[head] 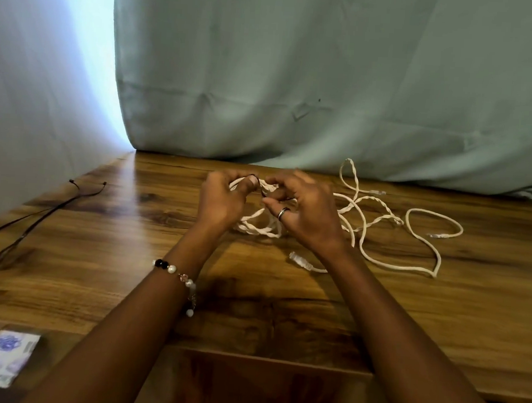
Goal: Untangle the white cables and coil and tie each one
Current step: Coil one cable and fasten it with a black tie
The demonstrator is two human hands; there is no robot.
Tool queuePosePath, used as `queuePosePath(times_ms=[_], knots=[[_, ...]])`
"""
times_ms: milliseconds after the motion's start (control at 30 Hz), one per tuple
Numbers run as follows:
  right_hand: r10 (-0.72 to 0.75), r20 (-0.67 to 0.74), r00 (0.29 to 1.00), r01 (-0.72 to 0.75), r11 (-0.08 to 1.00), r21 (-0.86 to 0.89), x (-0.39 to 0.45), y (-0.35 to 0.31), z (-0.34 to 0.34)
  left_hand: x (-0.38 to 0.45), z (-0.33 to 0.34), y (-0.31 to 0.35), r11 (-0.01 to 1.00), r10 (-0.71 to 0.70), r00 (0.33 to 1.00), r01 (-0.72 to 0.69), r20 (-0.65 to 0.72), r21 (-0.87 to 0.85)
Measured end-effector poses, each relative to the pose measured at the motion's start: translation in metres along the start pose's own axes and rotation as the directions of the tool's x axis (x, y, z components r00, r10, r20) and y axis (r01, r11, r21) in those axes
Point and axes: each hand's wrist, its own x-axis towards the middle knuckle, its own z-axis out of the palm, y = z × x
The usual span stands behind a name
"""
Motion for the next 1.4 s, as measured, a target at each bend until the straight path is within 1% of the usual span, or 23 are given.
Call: queuePosePath(times_ms=[67,167,267,333,400,433,467,500,567,633,700,767,867,967,1033,1100,1167,1267,1333,1400], knots=[[-0.054,0.060,0.997,0.059,0.994,-0.095,-0.001,0.000,0.003,-0.006,0.002,0.005,0.983,-0.123,0.992,0.123,0.007,-0.133],[-0.118,0.140,0.983,0.150,0.958,-0.244,-0.003,-0.004,0.009,-0.010,0.000,0.014,0.909,-0.270,0.962,0.271,0.049,-0.318],[-0.146,0.202,0.969,0.199,0.940,-0.277,-0.006,-0.008,0.016,-0.011,-0.005,0.016,0.841,-0.357,0.925,0.378,0.129,-0.386],[-0.142,0.264,0.954,0.222,0.926,-0.306,-0.005,-0.009,0.018,-0.011,-0.005,0.013,0.844,-0.388,0.914,0.404,0.120,-0.354],[-0.108,0.320,0.941,0.193,0.950,-0.246,-0.003,-0.006,0.014,-0.010,-0.003,0.011,0.874,-0.373,0.925,0.377,0.075,-0.305],[-0.069,0.311,0.948,0.127,0.978,-0.167,-0.001,-0.004,0.011,-0.010,-0.003,0.012,0.889,-0.348,0.936,0.349,0.058,-0.296],[0.001,0.271,0.962,0.017,0.998,-0.065,-0.001,-0.002,0.005,-0.010,-0.003,0.013,0.903,-0.321,0.946,0.319,0.043,-0.288],[0.093,0.210,0.973,-0.106,0.993,0.052,0.000,-0.001,-0.001,-0.009,-0.004,0.014,0.914,-0.295,0.955,0.291,0.030,-0.283],[0.273,0.054,0.961,-0.277,0.923,0.266,0.000,0.005,-0.012,-0.008,-0.007,0.016,0.922,-0.250,0.968,0.249,0.036,-0.295],[0.431,-0.028,0.902,-0.385,0.831,0.401,0.000,0.014,-0.017,-0.008,-0.007,0.017,0.927,-0.207,0.975,0.220,0.076,-0.303],[0.542,-0.011,0.840,-0.485,0.761,0.432,0.003,0.022,-0.017,-0.009,-0.006,0.018,0.949,-0.148,0.985,0.165,0.084,-0.269],[0.610,0.079,0.788,-0.579,0.693,0.430,0.006,0.028,-0.014,-0.011,-0.006,0.019,0.965,-0.072,0.994,0.092,0.087,-0.247],[0.621,0.235,0.748,-0.649,0.611,0.453,0.007,0.028,-0.009,-0.014,-0.005,0.022,0.974,0.036,0.994,-0.011,0.104,-0.227],[0.579,0.354,0.735,-0.665,0.509,0.547,0.005,0.027,-0.010,-0.014,-0.003,0.021,0.977,0.104,0.989,-0.082,0.101,-0.198],[0.554,0.412,0.723,-0.675,0.442,0.591,0.004,0.030,-0.012,-0.017,0.000,0.022,0.976,0.140,0.986,-0.121,0.095,-0.179],[0.540,0.471,0.697,-0.702,0.380,0.603,0.003,0.032,-0.013,-0.022,0.002,0.024,0.971,0.164,0.982,-0.144,0.095,-0.190],[0.520,0.515,0.682,-0.718,0.339,0.608,0.002,0.033,-0.013,-0.025,0.005,0.026,0.963,0.204,0.974,-0.181,0.095,-0.202],[0.498,0.568,0.655,-0.736,0.253,0.628,0.000,0.033,-0.012,-0.021,0.006,0.021,0.940,0.339,0.938,-0.334,0.072,-0.073],[0.458,0.597,0.658,-0.724,0.169,0.668,-0.001,0.032,-0.013,-0.019,0.007,0.018,0.940,0.339,0.938,-0.335,0.072,-0.063],[0.415,0.607,0.678,-0.693,0.085,0.716,-0.003,0.035,-0.013,-0.019,0.009,0.018,0.946,0.311,0.946,-0.298,0.093,-0.127]])
